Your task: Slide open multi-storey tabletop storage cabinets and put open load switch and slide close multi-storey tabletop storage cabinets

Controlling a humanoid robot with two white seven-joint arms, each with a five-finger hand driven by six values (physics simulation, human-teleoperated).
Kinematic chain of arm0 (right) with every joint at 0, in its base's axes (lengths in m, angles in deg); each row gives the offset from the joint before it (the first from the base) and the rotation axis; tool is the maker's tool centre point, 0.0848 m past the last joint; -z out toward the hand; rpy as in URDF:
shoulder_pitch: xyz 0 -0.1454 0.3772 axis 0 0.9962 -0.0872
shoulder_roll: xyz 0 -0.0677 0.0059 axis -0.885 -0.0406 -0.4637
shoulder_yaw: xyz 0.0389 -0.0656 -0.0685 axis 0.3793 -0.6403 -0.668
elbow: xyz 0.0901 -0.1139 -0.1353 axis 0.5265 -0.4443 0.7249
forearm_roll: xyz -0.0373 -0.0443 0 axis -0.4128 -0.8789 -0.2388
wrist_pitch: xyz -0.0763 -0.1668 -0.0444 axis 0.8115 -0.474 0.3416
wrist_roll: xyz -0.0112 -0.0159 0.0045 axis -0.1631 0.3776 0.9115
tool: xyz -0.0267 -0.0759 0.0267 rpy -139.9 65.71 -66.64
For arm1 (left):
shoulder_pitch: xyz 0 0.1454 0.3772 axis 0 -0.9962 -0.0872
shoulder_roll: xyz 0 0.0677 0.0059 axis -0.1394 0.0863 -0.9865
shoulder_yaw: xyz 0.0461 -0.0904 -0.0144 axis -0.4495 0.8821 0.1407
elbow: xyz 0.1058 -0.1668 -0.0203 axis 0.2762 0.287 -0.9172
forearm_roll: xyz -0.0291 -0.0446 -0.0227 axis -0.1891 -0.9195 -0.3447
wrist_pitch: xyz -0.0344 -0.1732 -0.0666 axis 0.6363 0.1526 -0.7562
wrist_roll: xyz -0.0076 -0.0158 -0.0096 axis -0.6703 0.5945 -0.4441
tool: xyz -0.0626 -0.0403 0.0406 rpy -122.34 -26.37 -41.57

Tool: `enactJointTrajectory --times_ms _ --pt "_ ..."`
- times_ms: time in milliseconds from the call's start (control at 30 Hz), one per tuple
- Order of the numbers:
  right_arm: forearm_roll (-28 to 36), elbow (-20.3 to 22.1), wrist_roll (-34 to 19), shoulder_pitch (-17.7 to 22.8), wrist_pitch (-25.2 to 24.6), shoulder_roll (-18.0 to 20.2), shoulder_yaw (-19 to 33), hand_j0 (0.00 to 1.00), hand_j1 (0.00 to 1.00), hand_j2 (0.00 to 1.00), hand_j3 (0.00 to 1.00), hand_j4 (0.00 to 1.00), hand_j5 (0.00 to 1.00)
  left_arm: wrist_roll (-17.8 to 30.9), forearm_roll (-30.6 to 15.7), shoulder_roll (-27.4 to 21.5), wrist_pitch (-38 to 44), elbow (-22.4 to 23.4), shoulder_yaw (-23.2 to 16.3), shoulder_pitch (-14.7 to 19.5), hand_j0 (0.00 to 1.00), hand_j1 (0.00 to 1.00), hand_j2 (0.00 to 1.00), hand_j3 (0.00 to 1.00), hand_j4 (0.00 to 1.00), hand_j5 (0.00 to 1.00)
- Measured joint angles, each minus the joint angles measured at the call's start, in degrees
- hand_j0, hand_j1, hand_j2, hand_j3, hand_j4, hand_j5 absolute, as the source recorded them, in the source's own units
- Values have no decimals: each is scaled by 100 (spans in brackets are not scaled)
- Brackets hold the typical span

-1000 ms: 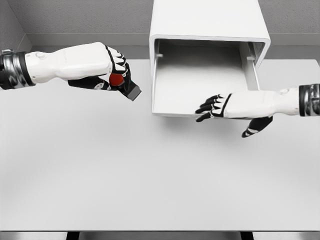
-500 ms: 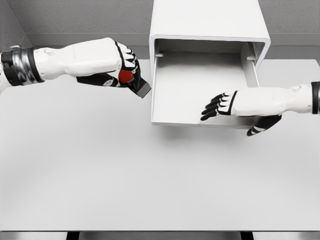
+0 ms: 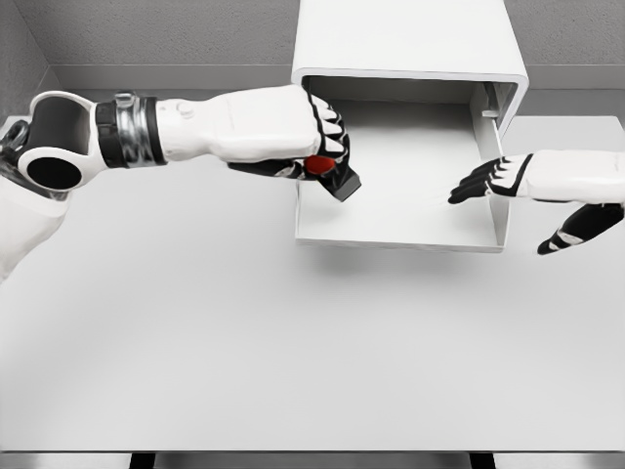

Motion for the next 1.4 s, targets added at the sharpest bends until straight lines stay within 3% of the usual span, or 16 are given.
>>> enactJointTrajectory --times_ms 167,433,567,1033,1200,1233,1300,1400 --pt "-7 -67 6 1 -2 228 255 100 100 100 100 100 100 -1 399 416 0 306 -132 149 43 43 43 43 43 43" --pt "-12 -57 149 0 -2 410 361 100 100 100 100 100 100 0 592 884 -1 1075 -324 316 45 45 45 45 45 45" --pt "-13 -50 167 9 -1 407 364 100 100 100 100 100 100 -2 608 961 2 1165 -340 308 77 77 77 77 77 77" --pt "-6 -89 168 43 -1 406 358 100 100 100 100 100 100 -3 568 963 4 1131 -333 334 83 83 83 83 83 83" --pt "-11 -78 299 88 0 415 342 100 100 100 100 100 100 -3 -163 381 5 528 -282 422 89 89 89 89 89 89" --pt "-13 -68 422 88 -1 402 332 100 100 100 100 100 100 -3 -442 142 5 364 -276 404 100 100 100 100 100 100" --pt "-17 -42 581 104 -2 369 316 100 100 100 100 100 100 -3 -1145 -527 4 15 -293 317 100 100 100 100 100 100" --pt "-28 -17 685 324 -1 286 304 100 100 100 100 100 100 -2 -2180 -1679 1 -362 -313 -166 100 100 100 100 100 100"
